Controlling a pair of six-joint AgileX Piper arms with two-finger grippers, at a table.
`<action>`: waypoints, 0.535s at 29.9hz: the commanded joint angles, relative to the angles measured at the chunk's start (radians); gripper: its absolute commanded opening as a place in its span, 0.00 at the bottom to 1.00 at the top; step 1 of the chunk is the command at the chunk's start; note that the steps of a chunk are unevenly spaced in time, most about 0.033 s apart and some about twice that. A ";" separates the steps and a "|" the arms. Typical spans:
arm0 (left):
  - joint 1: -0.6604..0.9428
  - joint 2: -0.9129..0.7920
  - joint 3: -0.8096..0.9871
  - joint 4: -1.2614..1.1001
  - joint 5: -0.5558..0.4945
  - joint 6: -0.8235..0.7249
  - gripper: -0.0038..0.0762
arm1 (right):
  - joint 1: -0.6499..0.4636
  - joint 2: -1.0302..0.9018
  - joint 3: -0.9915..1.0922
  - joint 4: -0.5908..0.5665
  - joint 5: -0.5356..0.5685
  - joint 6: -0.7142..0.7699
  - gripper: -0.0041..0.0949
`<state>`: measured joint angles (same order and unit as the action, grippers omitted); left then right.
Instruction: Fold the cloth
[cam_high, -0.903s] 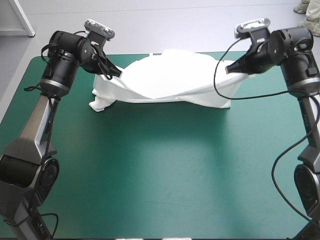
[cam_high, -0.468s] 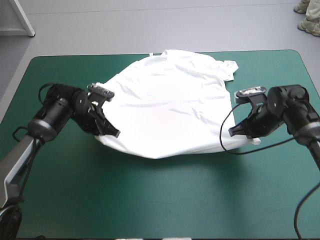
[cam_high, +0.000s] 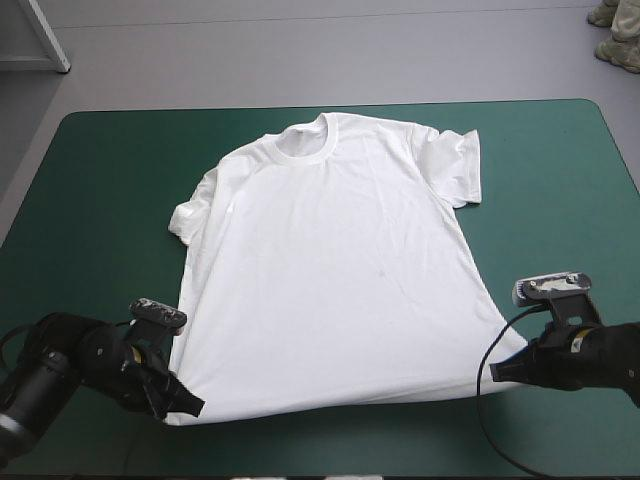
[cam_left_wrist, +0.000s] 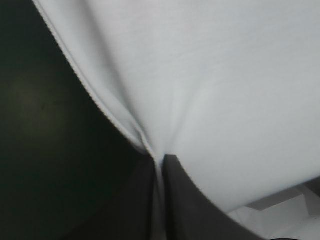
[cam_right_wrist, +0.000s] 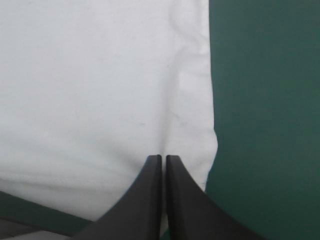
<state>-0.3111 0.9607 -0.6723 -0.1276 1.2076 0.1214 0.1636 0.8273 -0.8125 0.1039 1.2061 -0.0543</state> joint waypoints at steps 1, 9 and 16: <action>-0.002 -0.085 0.007 -0.013 0.085 -0.036 0.07 | -0.003 -0.063 0.031 0.033 -0.023 0.015 0.03; -0.002 -0.199 0.013 -0.014 0.063 -0.052 0.07 | -0.003 -0.085 0.145 0.076 -0.025 -0.041 0.04; -0.002 -0.199 0.013 -0.018 0.060 -0.052 0.38 | -0.003 -0.087 0.145 0.083 -0.028 -0.062 0.51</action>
<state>-0.3111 0.7649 -0.6391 -0.1293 1.2275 0.0810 0.1636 0.7443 -0.6455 0.1727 1.2036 -0.1024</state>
